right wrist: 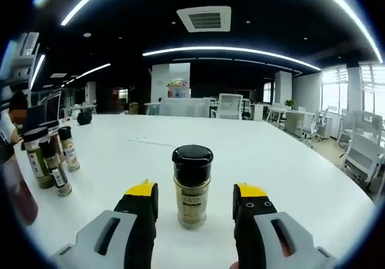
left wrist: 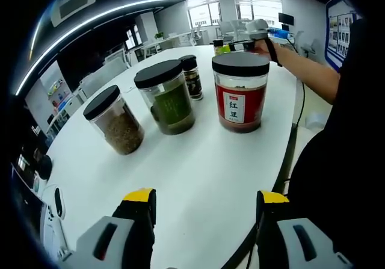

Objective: Pick up the mixed condiments and ingredients on the table and sort them into separate groups

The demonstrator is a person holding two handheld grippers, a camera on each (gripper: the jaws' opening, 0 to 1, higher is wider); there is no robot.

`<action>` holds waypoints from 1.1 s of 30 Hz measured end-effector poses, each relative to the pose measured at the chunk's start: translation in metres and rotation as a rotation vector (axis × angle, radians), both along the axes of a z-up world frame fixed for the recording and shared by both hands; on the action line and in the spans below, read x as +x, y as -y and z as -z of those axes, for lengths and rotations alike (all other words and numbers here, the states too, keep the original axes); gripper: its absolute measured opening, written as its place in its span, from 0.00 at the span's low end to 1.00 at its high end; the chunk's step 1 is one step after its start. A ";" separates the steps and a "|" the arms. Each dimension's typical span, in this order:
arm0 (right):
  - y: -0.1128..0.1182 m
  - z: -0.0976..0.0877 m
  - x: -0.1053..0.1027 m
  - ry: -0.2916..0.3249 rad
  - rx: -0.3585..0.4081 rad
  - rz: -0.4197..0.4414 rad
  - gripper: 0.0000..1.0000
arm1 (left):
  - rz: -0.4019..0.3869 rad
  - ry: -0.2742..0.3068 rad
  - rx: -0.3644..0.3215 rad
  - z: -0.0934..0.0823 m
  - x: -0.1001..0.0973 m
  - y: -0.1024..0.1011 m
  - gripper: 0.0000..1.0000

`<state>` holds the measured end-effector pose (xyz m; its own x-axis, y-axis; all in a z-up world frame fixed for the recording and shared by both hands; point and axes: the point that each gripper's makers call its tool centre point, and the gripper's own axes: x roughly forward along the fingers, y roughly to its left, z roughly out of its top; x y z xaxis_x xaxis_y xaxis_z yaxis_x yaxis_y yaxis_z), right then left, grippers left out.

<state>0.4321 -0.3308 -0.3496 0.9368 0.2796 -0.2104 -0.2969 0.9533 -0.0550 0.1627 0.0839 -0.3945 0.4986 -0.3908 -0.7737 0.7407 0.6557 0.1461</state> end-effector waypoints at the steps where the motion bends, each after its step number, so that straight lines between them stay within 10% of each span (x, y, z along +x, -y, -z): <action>1: 0.001 -0.007 -0.001 0.017 -0.001 0.005 0.51 | -0.004 0.005 -0.008 -0.002 0.001 0.000 0.68; 10: -0.018 -0.084 -0.013 0.289 -0.048 -0.015 0.53 | -0.047 0.020 -0.042 -0.007 0.007 -0.002 0.68; 16: -0.060 -0.105 -0.020 0.349 0.003 -0.150 0.55 | -0.064 0.021 -0.053 -0.006 0.006 -0.003 0.67; 23: -0.106 -0.121 -0.031 0.350 0.270 -0.330 0.55 | -0.059 0.010 -0.040 -0.003 0.002 -0.005 0.67; 33: -0.157 -0.121 -0.053 0.390 0.237 -0.529 0.54 | -0.047 -0.001 -0.050 -0.001 0.001 -0.002 0.67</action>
